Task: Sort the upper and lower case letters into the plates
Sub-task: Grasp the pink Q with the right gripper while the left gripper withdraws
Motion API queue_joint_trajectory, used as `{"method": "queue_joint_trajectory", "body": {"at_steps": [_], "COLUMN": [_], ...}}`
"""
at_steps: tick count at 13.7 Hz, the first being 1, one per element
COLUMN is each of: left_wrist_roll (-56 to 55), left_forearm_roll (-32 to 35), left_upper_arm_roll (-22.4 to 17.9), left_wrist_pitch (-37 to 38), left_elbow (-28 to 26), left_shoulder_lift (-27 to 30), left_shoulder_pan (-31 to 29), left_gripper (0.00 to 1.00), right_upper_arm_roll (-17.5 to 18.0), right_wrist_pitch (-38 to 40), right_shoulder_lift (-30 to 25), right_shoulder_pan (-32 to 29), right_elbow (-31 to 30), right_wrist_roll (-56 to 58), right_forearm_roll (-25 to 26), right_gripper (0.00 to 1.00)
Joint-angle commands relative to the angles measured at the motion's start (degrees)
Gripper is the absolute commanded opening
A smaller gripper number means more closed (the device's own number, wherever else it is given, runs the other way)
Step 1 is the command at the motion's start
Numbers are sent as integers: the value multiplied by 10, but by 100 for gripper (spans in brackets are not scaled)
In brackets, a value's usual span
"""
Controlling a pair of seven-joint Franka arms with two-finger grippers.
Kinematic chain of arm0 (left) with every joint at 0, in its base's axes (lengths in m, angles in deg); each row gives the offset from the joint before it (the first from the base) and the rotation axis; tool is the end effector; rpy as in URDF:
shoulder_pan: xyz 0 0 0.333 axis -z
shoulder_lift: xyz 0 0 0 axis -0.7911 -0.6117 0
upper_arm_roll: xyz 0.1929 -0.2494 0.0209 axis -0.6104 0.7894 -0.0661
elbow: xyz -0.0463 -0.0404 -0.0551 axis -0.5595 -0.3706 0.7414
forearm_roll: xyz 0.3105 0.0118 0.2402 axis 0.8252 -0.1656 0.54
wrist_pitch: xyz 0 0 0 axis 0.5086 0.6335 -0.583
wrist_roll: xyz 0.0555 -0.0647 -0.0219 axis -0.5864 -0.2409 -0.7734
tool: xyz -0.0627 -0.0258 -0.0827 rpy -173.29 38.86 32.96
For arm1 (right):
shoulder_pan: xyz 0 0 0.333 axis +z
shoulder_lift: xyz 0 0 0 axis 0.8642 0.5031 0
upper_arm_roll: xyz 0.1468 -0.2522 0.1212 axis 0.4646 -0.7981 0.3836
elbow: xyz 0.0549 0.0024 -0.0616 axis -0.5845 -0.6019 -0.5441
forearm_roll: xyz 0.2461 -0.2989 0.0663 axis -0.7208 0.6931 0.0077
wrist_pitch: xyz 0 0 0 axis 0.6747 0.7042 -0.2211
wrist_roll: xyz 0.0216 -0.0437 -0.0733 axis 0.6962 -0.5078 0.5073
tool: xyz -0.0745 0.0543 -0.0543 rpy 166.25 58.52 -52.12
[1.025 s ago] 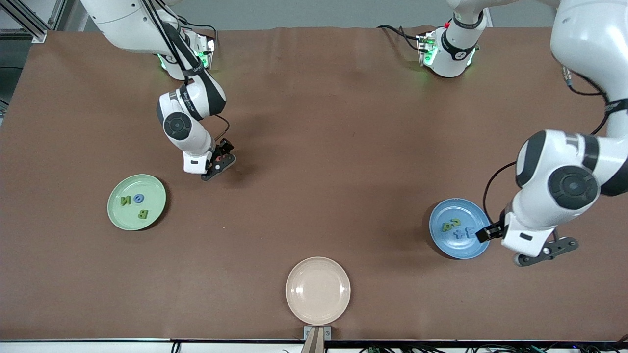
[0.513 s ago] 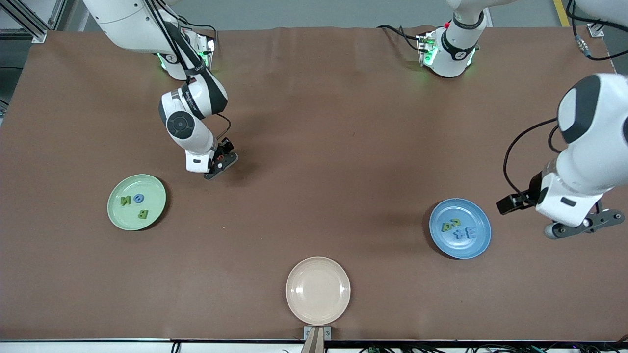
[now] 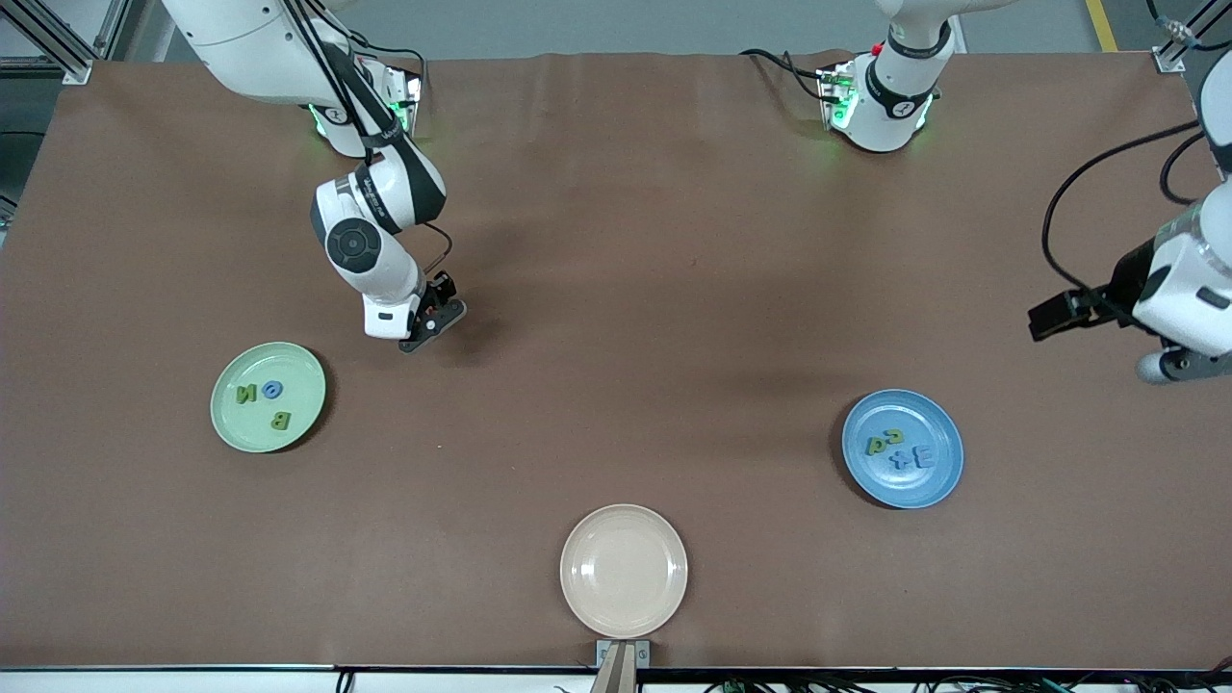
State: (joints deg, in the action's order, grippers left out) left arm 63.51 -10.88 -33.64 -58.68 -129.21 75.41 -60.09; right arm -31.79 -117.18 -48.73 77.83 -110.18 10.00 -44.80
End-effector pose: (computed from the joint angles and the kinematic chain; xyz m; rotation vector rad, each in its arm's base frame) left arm 0.6071 -0.0418 0.5886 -3.0560 -0.1389 0.0497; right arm 0.4438 0.1850 0.1687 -2.9395 -1.0592 0.2084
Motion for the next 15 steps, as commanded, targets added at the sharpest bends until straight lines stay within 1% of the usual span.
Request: {"method": "queue_joint_trajectory", "body": {"at_steps": [1,3,5,6,7,10,12,15], "left_wrist_roll": [34,34,37,43,43,49,49,49], "left_forearm_roll": [-10,-17,-45,-45,-45,-46,-46,-47], "left_upper_arm_roll": [-37,-63,-85,-91,-92,-88,-86,-85], "left_wrist_pitch": [-4,-7,-22,-27,-27,-28,-28,-25], "left_elbow": [-73,-92,-117,-129,-135,-129,-131,-133], "left_shoulder_lift": [72,98,119,130,137,134,134,136], "left_shoulder_pan": [32,57,68,75,77,74,75,75], "left_gripper": [100,100,100,100,100,100,100,100], "right_upper_arm_roll": [-1,-3,-4,-4,-4,-5,-5,-5], "right_wrist_pitch": [-10,-10,-10,-11,-10,-11,-10,3], "right_shoulder_lift": [-5,-4,-3,-3,-3,-2,-2,-10], "right_shoulder_pan": [-3,-4,-5,-5,-5,-6,-16,-27], "right_elbow": [-23,-22,-22,-22,-21,-19,-16,-10], "right_wrist_roll": [-2,-2,-2,-2,-2,-2,0,5], "right_forearm_roll": [2,2,2,2,2,2,2,2], "right_gripper": [52,47,39,36,34,27,25,24]}}
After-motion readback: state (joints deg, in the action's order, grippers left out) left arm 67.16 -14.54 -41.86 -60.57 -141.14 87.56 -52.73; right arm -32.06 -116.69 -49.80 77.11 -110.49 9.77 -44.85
